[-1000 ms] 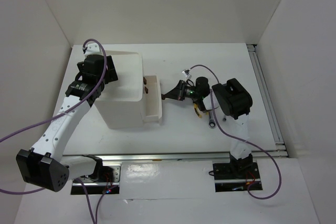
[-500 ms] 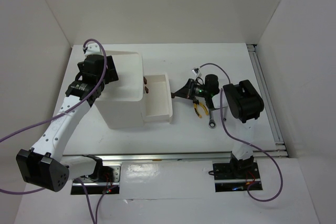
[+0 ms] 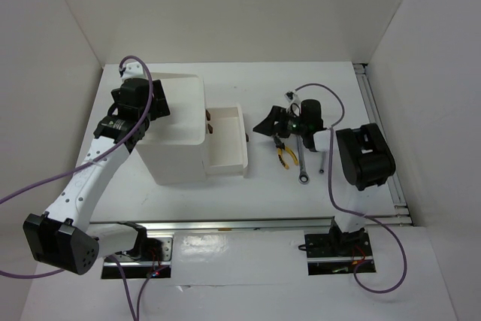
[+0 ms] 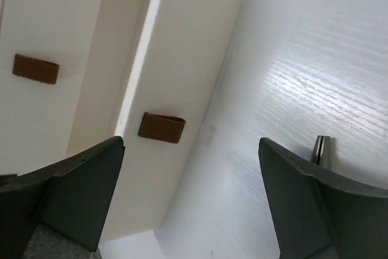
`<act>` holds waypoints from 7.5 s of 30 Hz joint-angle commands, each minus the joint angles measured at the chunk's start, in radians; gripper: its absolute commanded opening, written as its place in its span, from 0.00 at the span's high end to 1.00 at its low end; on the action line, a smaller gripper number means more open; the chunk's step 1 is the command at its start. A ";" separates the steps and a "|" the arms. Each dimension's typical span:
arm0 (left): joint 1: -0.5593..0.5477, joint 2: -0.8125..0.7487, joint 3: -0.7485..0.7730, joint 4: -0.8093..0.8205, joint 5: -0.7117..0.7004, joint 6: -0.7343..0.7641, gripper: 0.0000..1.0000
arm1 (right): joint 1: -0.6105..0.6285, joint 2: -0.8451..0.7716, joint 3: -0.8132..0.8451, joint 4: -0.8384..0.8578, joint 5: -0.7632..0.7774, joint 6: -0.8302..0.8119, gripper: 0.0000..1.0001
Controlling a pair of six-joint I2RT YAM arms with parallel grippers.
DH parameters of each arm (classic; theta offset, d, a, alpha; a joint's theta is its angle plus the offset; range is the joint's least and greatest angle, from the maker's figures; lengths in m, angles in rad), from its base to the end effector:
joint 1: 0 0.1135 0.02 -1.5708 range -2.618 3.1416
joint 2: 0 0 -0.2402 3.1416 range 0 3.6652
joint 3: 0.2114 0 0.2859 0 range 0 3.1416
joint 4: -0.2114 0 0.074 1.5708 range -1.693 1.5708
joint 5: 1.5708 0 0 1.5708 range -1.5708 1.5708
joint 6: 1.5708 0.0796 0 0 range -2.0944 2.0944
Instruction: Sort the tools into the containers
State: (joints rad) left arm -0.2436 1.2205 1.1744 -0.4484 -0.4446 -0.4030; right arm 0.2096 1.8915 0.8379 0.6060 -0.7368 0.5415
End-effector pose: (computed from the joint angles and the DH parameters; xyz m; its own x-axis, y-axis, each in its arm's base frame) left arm 0.3459 -0.0507 0.3169 -0.3650 -0.2741 -0.8897 -0.3183 0.9348 -0.1574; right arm 0.3859 0.1368 0.0706 -0.7476 0.2313 -0.6226 -0.4216 0.5592 0.7139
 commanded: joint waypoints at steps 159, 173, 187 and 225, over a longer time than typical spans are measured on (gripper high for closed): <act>-0.034 0.085 -0.051 -0.154 0.188 -0.019 0.10 | -0.180 -0.467 -0.033 -0.944 0.912 -0.117 0.30; -0.034 0.085 -0.051 -0.154 0.198 -0.019 0.10 | -0.213 -0.327 -0.056 -0.965 0.899 -0.129 0.62; -0.034 0.076 -0.051 -0.154 0.198 -0.019 0.10 | -0.194 -0.339 -0.042 -0.905 0.746 -0.192 1.00; -0.034 0.085 -0.061 -0.154 0.179 -0.019 0.10 | 0.475 -0.222 0.345 -0.672 0.864 -0.041 0.22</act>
State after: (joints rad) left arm -0.2436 1.2243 1.1763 -0.4484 -0.4320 -0.4175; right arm 0.7044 1.7950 1.1942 -0.0673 0.0017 0.5571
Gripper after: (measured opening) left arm 0.905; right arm 0.723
